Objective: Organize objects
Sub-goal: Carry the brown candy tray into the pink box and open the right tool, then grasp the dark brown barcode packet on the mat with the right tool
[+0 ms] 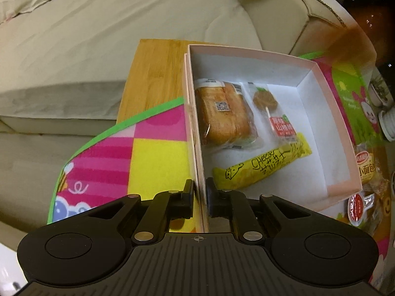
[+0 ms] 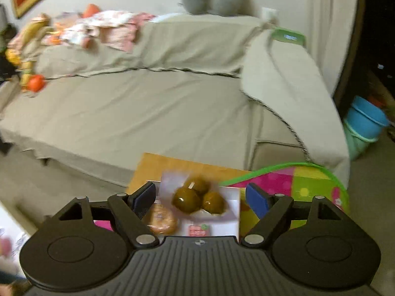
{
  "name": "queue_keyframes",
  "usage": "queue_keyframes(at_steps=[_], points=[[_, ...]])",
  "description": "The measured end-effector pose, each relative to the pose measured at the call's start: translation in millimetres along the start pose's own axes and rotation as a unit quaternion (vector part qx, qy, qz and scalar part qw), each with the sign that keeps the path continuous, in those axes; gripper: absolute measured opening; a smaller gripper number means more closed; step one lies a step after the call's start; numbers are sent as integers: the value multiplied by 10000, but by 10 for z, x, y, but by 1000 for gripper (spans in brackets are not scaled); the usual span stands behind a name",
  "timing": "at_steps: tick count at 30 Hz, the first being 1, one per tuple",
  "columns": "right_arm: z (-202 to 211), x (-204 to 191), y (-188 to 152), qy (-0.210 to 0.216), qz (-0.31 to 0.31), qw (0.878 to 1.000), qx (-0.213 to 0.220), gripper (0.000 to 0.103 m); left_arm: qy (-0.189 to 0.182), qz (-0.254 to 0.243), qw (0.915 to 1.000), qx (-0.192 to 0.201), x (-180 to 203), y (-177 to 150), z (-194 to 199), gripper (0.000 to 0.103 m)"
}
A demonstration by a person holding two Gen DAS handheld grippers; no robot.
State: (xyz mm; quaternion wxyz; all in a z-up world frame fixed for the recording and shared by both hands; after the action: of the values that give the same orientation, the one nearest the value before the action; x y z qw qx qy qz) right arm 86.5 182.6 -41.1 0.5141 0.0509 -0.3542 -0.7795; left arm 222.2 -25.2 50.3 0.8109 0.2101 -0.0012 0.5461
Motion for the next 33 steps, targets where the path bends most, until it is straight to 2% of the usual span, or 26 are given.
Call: queue_keyframes(at_steps=[2,5,9,11,13,17,20,24,28,30,33], points=[[0,-19,-87,-34,-236,9996,-120,82,-45,-47,10000,-1,-23,7,-10,12],[114,-57,-369,-81,-129,9995,-261,86,-49,-100,9999,-19,-32,-4,-13,12],[291,-28,-1041,-347,-114,9955,-879,87,5,-115,9999,-92,-17,-11,-3,12],[366,7,-1407,-676,-450,9866,-1415,87,54,-168,9998,-111,3,-9,-2,11],[471,36,-1732,-779,-617,9794,-1756,87,103,-183,9997,-124,16,-6,-11,11],[643,124,-2118,-940,-1193,9670,-2046,88,222,-190,9994,-198,42,-36,-32,10],[660,212,-2232,-950,-1376,9643,-2054,90,315,-208,9990,-248,56,-83,-38,10],[598,278,-2288,-966,-1240,9653,-2086,90,336,-244,9988,-269,55,-131,-11,9],[497,336,-2384,-1014,-1410,9596,-2212,90,380,-178,9987,-277,60,-137,25,9],[458,361,-2428,-910,-1258,9633,-2191,90,400,-33,9988,-294,51,-134,33,9],[332,451,-2566,-771,-1345,9604,-2316,90,417,-58,9986,-328,57,-125,33,9]])
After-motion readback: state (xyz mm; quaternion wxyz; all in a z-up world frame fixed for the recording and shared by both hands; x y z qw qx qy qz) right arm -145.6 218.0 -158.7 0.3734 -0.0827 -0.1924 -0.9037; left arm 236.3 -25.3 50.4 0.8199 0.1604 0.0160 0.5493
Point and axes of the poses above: each gripper's, at about its wrist camera, not at the fingertips, and z roughly against the way its jaws point, x to its right, y to its top, the point moved 3 cm from there along -z, roughly the way its jaws point, and after that the axes turned 10 degrees about z, right-handed, at the moved point
